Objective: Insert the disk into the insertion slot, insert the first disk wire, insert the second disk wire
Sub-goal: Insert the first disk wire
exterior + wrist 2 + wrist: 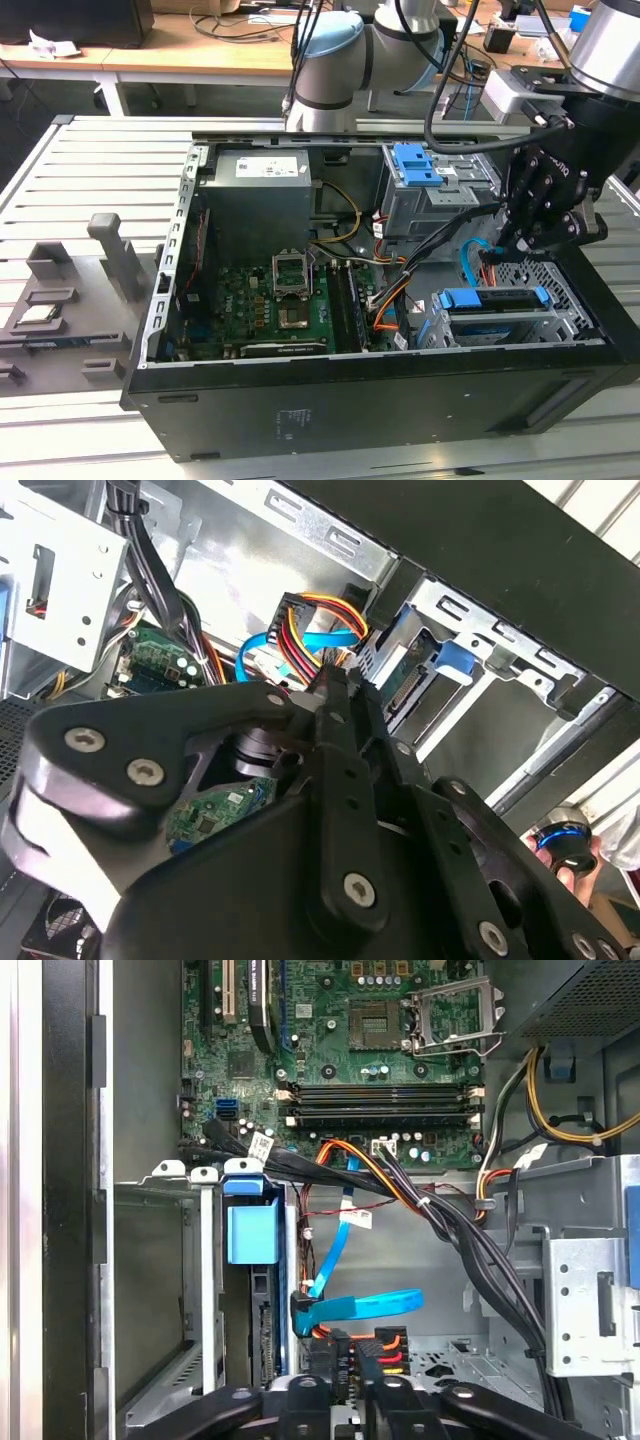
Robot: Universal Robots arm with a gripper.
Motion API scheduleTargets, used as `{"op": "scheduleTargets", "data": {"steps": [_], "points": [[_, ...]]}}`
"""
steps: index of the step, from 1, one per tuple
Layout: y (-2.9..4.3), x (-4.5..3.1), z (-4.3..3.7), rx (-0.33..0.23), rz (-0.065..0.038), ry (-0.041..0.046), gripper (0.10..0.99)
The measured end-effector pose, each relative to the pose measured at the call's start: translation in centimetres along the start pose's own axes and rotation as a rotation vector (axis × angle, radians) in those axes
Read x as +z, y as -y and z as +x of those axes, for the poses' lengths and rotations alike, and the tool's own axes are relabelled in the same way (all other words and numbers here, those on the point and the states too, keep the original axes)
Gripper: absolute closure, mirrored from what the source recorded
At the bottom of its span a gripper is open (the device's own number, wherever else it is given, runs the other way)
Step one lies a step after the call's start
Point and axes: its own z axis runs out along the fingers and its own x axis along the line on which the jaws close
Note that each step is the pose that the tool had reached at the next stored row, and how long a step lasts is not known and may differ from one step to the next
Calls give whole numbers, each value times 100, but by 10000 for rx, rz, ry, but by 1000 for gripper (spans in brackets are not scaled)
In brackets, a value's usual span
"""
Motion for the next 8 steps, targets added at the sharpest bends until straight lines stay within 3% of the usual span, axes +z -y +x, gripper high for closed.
{"op": "scheduleTargets", "data": {"steps": [1, 5, 7, 8], "points": [[0, 0, 0, 0, 0, -4, 922], [0, 0, 2, 1, 0, -12, 922], [1, 2, 50, 0, 0, -15, 922], [3, 4, 113, 0, 0, -17, 922]]}}
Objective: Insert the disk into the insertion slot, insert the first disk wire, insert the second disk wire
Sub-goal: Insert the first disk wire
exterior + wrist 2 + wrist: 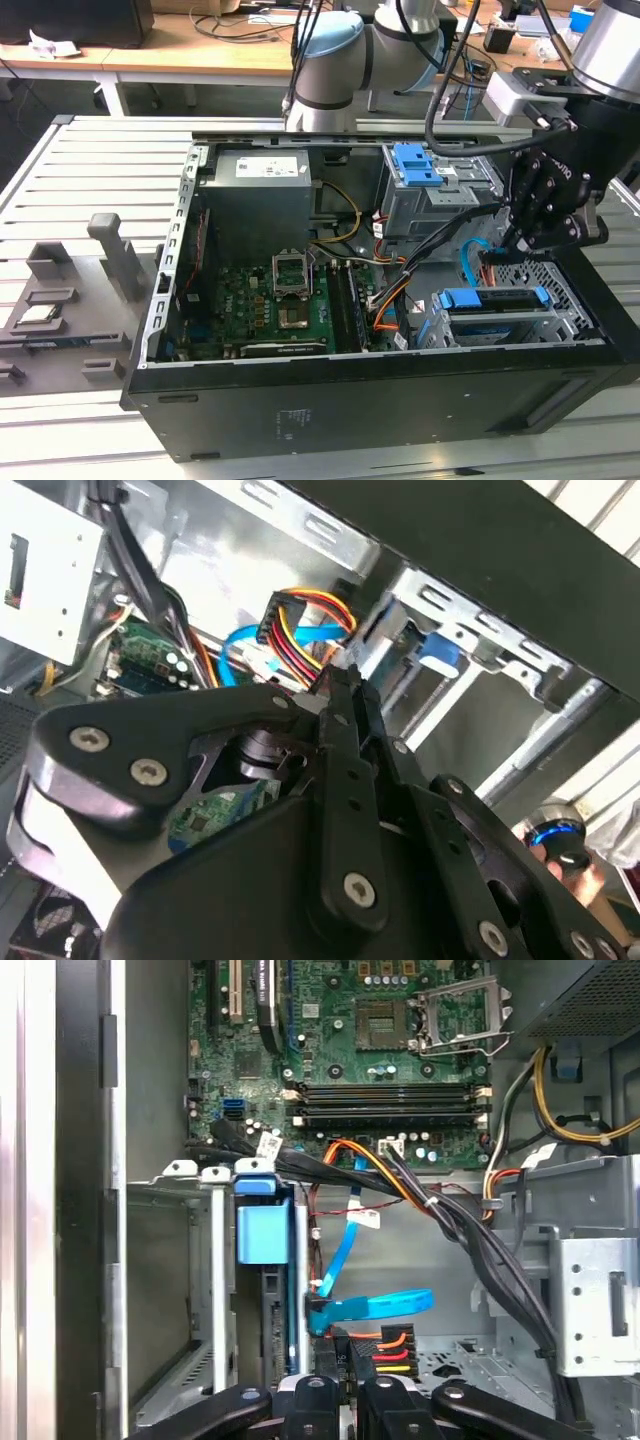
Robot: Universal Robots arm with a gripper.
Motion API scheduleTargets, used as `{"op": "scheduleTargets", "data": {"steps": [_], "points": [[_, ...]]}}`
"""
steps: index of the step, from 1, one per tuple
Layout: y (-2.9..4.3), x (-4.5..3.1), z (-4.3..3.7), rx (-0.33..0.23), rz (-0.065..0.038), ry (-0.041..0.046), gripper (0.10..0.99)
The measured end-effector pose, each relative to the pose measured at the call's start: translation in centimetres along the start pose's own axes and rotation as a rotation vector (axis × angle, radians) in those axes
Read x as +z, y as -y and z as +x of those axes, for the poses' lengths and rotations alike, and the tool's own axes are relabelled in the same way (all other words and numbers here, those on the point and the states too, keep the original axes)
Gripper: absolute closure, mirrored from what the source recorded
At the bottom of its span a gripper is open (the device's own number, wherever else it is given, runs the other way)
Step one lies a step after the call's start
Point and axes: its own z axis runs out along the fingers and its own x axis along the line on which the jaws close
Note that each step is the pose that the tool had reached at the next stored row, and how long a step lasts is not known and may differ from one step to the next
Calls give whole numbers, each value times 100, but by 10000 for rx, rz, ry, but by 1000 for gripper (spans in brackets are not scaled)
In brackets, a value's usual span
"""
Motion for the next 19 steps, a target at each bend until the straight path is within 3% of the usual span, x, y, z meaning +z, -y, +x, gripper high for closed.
{"op": "scheduleTargets", "data": {"steps": [3, 5, 11, 19], "points": [[3, 9, 155, 2, 1, -29, 922], [22, 25, 199, 4, 0, -36, 922], [78, 105, 203, 7, -1, -41, 922], [86, 129, 201, 132, -5, -34, 922]]}}
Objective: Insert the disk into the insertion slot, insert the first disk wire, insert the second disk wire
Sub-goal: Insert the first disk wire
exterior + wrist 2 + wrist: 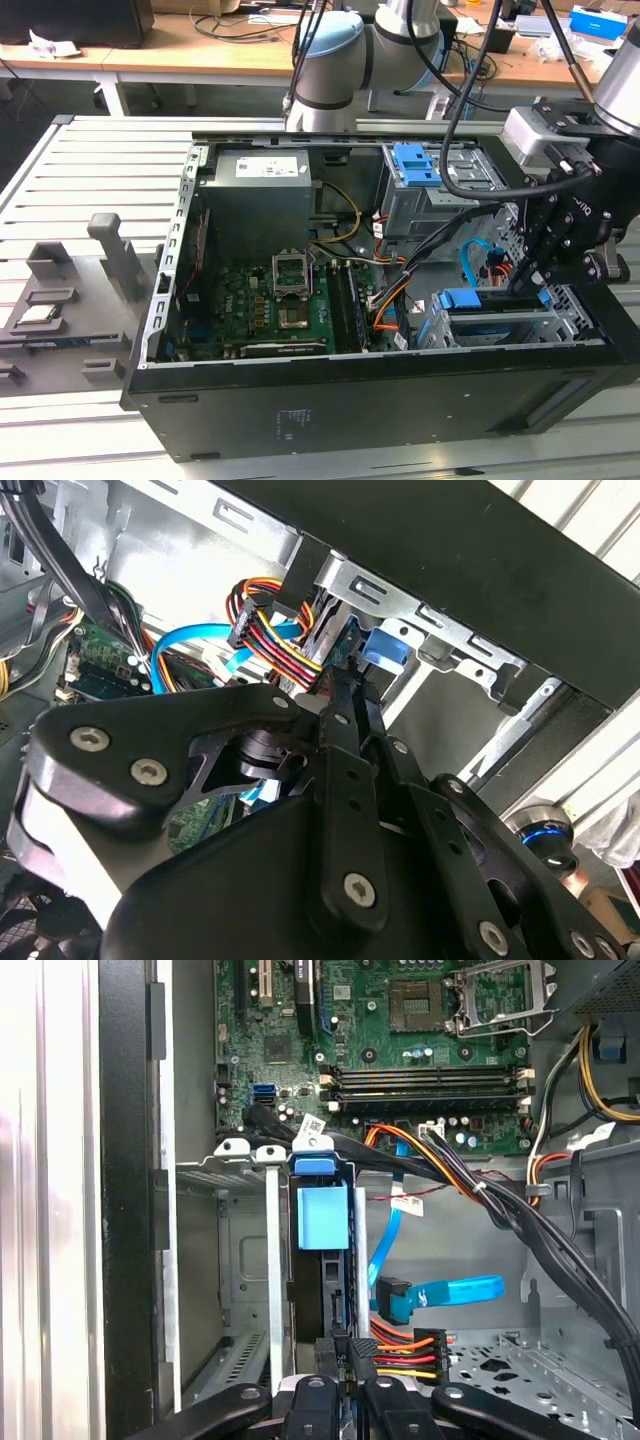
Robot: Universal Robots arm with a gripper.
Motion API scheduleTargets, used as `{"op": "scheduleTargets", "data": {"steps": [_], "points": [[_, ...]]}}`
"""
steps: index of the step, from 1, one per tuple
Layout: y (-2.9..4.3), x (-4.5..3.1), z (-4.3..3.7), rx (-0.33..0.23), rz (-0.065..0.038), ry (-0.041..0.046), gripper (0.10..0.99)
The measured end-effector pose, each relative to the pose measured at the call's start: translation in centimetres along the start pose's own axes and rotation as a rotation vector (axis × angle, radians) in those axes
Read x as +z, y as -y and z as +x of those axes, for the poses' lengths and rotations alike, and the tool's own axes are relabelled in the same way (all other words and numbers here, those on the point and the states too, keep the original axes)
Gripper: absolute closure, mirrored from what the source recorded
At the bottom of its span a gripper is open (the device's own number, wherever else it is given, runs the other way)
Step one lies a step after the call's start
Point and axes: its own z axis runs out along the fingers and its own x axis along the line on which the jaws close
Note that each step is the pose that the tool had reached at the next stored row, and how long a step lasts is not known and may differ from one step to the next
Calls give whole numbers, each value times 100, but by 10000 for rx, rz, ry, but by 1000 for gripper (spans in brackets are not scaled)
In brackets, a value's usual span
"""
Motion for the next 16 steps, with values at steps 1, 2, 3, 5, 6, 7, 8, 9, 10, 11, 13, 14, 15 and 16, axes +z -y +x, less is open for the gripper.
{"op": "scheduleTargets", "data": {"steps": [1, 2, 3, 5, 6, 7, 8, 9, 10, 11, 13, 14, 15, 16], "points": [[0, -5, -1, 0, 0, 5, 922], [0, -16, -1, 0, 1, 3, 922], [-1, -21, -1, 3, 0, 0, 922], [-1, -22, -1, 6, -2, 41, 922], [0, -21, -2, 6, -1, 46, 922], [0, -19, -2, 7, -1, 46, 922], [0, -18, -1, 6, -1, 45, 922], [0, -13, -2, 7, -1, 45, 922], [0, -9, -2, 7, -2, 46, 922], [0, 0, -2, 7, -1, 47, 922], [1, 22, -3, 7, -1, 47, 922], [2, 30, -3, 6, -1, 46, 922], [2, 36, -3, 6, -1, 44, 922], [2, 44, -3, 7, -1, 42, 922]]}}
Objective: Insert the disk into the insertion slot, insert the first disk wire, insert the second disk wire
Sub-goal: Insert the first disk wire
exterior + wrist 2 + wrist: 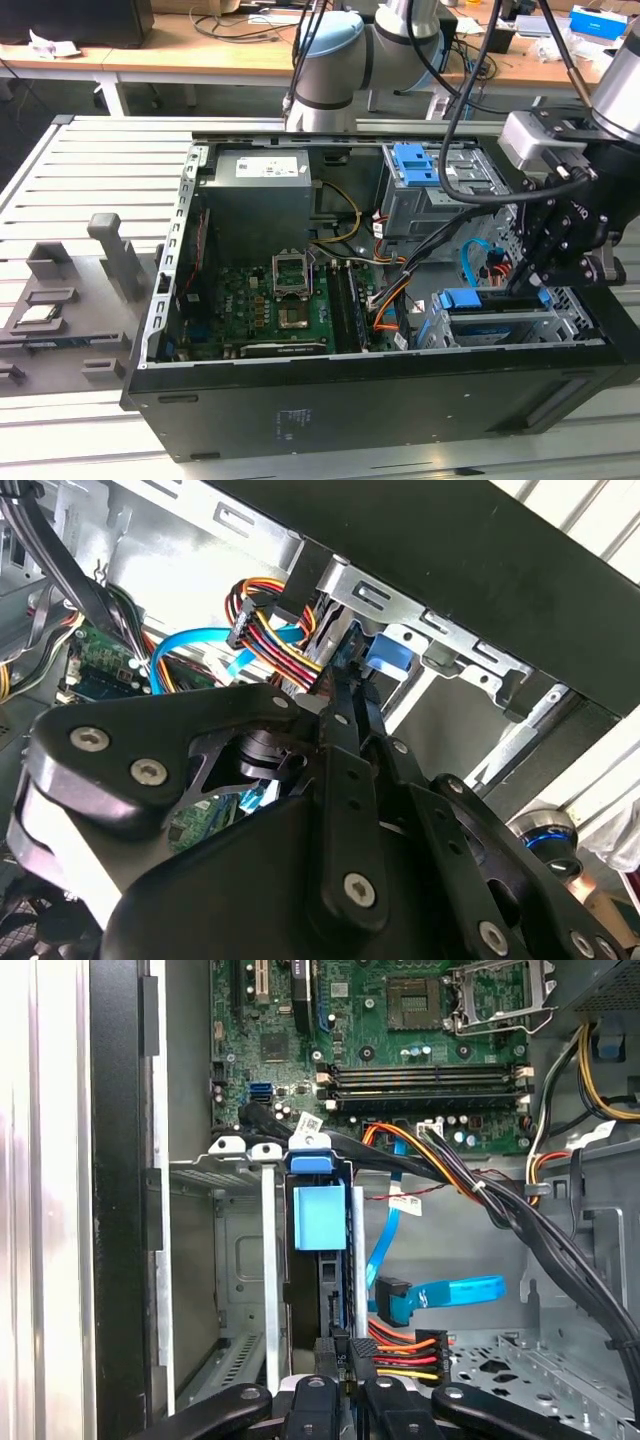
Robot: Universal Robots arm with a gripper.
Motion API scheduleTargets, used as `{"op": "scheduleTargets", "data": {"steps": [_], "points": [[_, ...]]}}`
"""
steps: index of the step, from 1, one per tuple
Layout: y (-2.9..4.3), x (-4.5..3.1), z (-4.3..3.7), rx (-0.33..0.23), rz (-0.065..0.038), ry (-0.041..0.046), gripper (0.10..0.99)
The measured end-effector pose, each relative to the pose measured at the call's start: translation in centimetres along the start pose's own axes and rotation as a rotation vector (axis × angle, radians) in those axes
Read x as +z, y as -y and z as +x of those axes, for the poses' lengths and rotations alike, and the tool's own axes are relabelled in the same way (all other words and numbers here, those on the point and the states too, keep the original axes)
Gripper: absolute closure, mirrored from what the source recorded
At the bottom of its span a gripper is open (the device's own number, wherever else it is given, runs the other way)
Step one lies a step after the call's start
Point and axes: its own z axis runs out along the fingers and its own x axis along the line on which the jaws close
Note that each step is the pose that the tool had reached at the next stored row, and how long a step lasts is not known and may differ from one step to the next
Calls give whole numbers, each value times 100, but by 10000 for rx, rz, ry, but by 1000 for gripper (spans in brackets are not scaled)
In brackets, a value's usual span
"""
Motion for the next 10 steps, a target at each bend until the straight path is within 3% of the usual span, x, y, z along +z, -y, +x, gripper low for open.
{"op": "scheduleTargets", "data": {"steps": [9, 10], "points": [[1, 34, -1, 0, -1, 4, 910], [1, 28, -1, 1, 0, -7, 847]]}}
